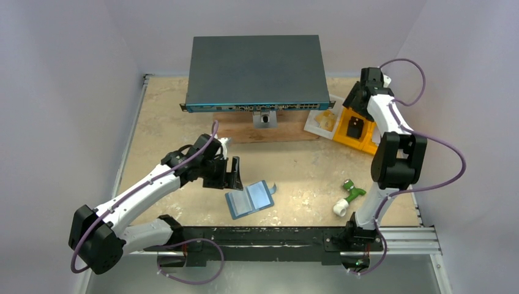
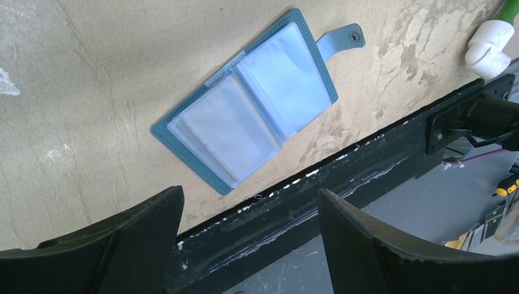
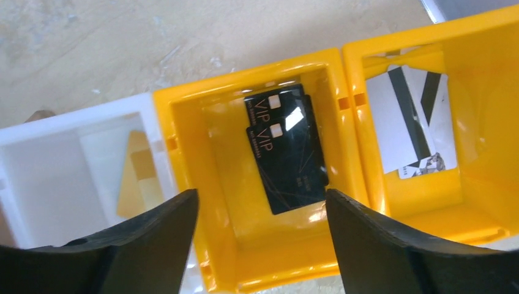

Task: Take the credit cards out of the card holder
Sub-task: Place the credit card in the storage box, then remove the credit card from the card holder.

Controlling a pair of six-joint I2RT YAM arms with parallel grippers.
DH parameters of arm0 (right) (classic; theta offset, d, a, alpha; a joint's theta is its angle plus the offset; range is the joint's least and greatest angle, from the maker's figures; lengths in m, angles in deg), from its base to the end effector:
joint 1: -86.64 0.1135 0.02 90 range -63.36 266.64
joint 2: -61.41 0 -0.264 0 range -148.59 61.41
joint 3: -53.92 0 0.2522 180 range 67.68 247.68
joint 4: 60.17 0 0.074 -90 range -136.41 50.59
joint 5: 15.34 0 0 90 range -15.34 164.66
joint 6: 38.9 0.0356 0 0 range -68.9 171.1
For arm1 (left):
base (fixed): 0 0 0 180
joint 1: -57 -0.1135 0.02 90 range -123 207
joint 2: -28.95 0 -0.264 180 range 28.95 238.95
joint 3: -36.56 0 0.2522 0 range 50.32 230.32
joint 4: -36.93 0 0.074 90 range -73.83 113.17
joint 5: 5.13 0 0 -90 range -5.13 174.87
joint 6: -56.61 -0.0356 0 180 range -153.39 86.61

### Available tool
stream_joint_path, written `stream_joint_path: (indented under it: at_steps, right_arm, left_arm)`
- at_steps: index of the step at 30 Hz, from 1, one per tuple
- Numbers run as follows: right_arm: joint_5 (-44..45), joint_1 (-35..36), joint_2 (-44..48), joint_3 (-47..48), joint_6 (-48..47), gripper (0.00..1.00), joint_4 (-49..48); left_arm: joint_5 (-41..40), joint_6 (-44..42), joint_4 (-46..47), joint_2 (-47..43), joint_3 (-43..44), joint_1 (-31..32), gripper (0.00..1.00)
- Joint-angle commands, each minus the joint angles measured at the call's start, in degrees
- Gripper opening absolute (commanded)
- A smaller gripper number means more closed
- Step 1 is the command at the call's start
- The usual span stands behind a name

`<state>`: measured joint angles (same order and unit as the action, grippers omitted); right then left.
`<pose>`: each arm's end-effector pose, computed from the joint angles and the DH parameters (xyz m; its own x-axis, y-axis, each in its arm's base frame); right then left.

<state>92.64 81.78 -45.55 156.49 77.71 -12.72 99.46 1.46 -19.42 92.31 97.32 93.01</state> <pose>0.4127 -0.0461 0.2619 -0.5793 0.4768 -0.6611 0.5929 0.8031 0.0597 0.1642 -0.1304 0.2451 -0.9539 0.0097 -0.3000 0.1572 0.8676 -0.4718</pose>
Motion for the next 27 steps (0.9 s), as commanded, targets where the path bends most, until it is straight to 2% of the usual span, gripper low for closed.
stream_joint_path:
  at_steps: [1, 6, 12, 15, 20, 27]
  right_arm:
    - [-3.45, 0.67, 7.97, -1.14, 1.67, 0.82, 1.34]
    - [-7.62, 2.14, 19.58, -12.44, 2.52, 0.99, -1.22]
    - [-13.06, 6.77, 34.33, -27.99, 4.49, 0.99, -4.02]
    - [-14.53, 13.32, 42.37, -35.08, 6.46, 0.99, -6.18]
    - [-15.41, 25.42, 48.85, -42.97, 12.71, 0.99, -8.93]
    - [-12.63, 43.62, 46.85, -48.33, 19.7, 0.98, -15.9]
  left_arm:
    - [-1.01, -0.57, 0.22, -1.02, -0.01, -0.22, 0.8]
    - [-2.2, 0.29, 0.14, -1.05, -0.43, -0.66, 0.8]
    - [-5.31, 3.19, -0.09, -1.01, -1.61, -1.16, 0.8]
    - [-6.92, 4.76, 0.33, -1.5, -2.8, -1.52, 0.8]
    - [-9.31, 7.45, 0.99, -1.87, -4.34, -2.22, 0.8]
    - [-13.03, 10.67, 0.24, -1.59, -5.82, -3.31, 0.79]
